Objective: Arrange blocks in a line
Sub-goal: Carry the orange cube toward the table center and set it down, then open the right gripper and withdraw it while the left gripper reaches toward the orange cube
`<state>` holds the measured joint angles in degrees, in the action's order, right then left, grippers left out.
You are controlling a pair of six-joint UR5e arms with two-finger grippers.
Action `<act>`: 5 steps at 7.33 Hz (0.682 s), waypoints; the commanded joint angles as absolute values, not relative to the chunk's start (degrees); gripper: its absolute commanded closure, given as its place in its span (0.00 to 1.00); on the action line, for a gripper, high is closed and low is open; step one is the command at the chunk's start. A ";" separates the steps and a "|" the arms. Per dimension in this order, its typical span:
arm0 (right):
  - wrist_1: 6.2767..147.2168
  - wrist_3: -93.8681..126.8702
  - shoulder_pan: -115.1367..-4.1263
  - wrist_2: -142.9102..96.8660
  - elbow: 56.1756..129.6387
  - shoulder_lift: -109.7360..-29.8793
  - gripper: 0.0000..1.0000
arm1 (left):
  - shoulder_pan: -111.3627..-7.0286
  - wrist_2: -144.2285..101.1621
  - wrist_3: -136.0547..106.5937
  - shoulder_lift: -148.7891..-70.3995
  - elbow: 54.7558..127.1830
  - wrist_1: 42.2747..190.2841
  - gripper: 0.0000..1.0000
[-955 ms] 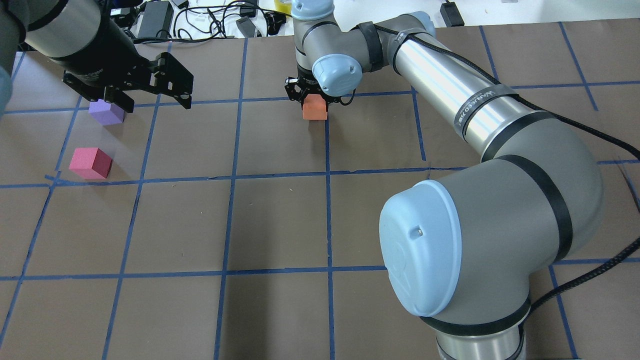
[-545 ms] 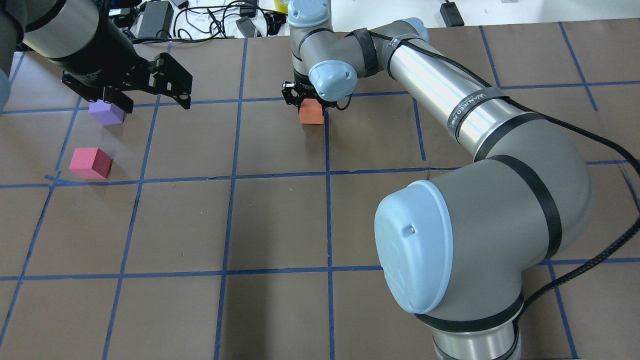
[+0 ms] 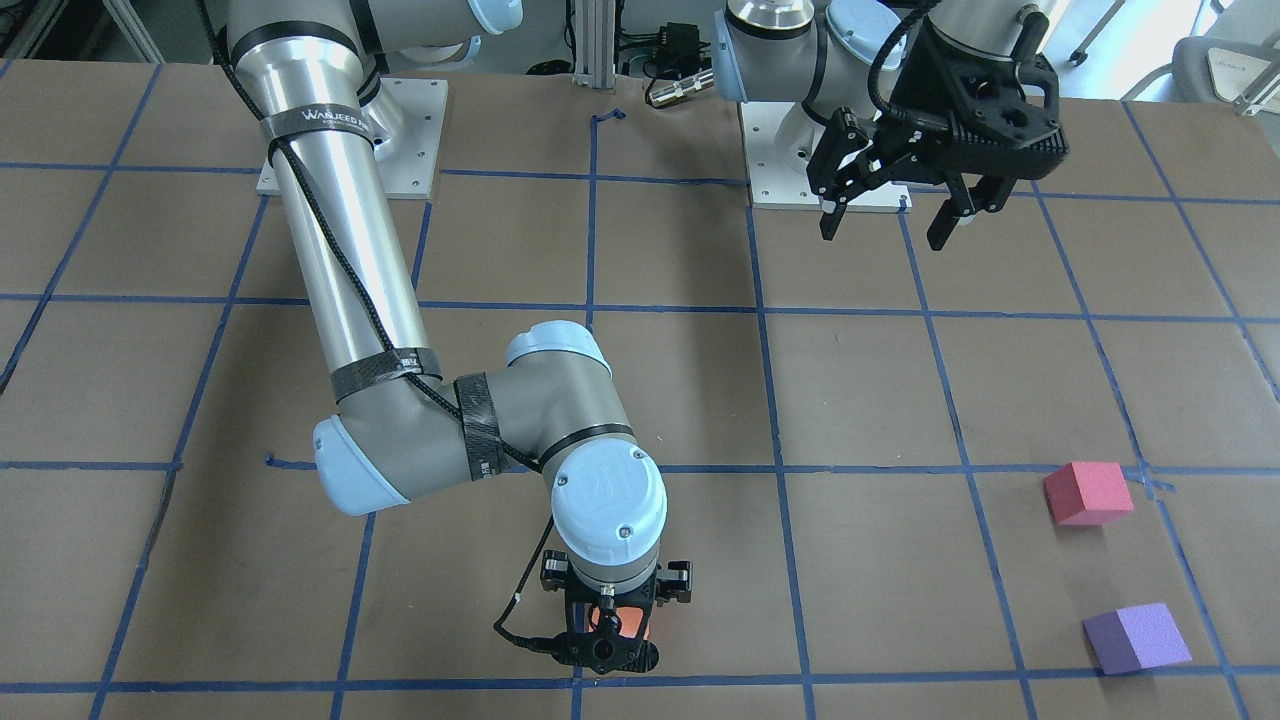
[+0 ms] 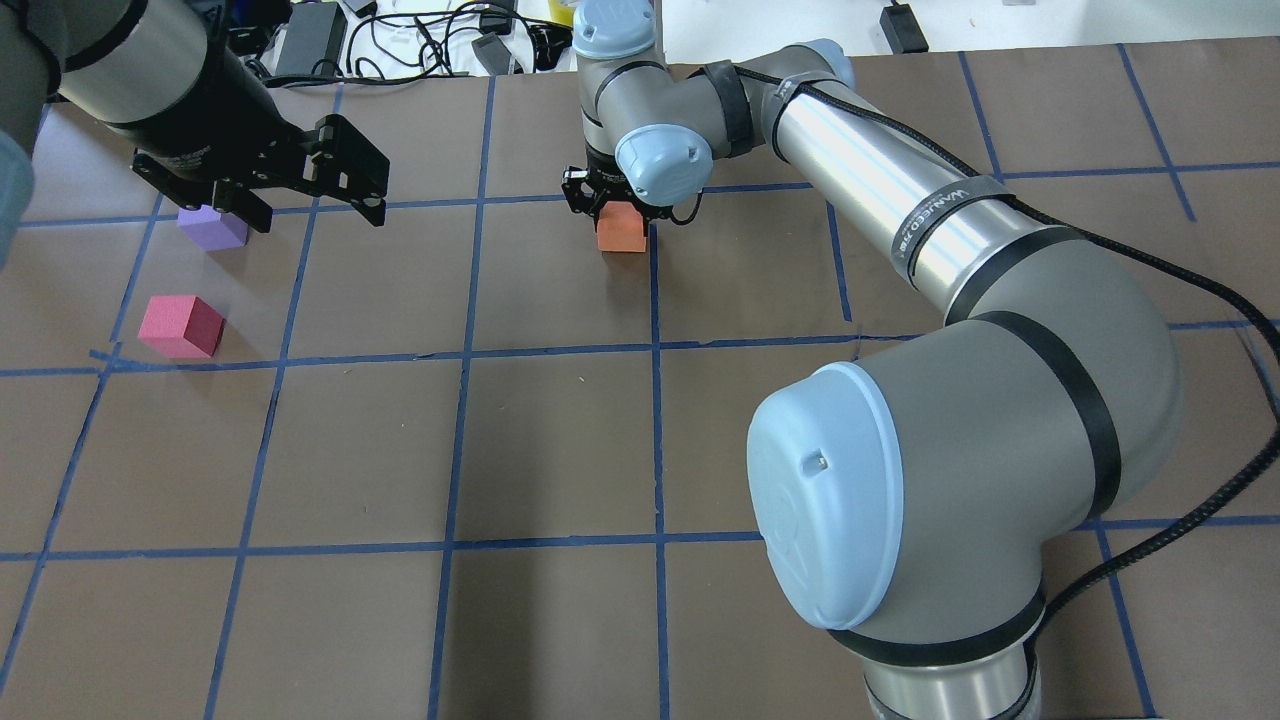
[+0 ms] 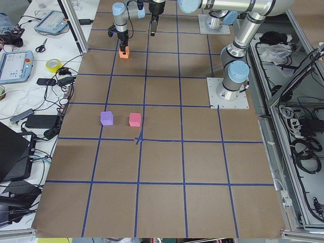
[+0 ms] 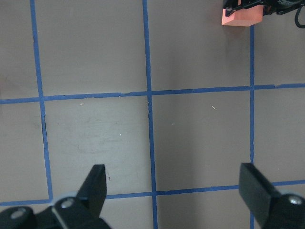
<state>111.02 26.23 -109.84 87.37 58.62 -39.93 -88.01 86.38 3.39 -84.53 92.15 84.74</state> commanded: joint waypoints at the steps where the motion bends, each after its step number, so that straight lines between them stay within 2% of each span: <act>1: 110.40 26.10 -109.86 87.45 58.54 -42.43 0.00 | -87.63 86.14 2.64 -84.98 90.98 84.29 0.00; 5: 96.28 14.02 -103.48 87.90 59.50 -56.39 0.00 | -87.35 82.37 2.11 -89.54 91.05 71.95 0.00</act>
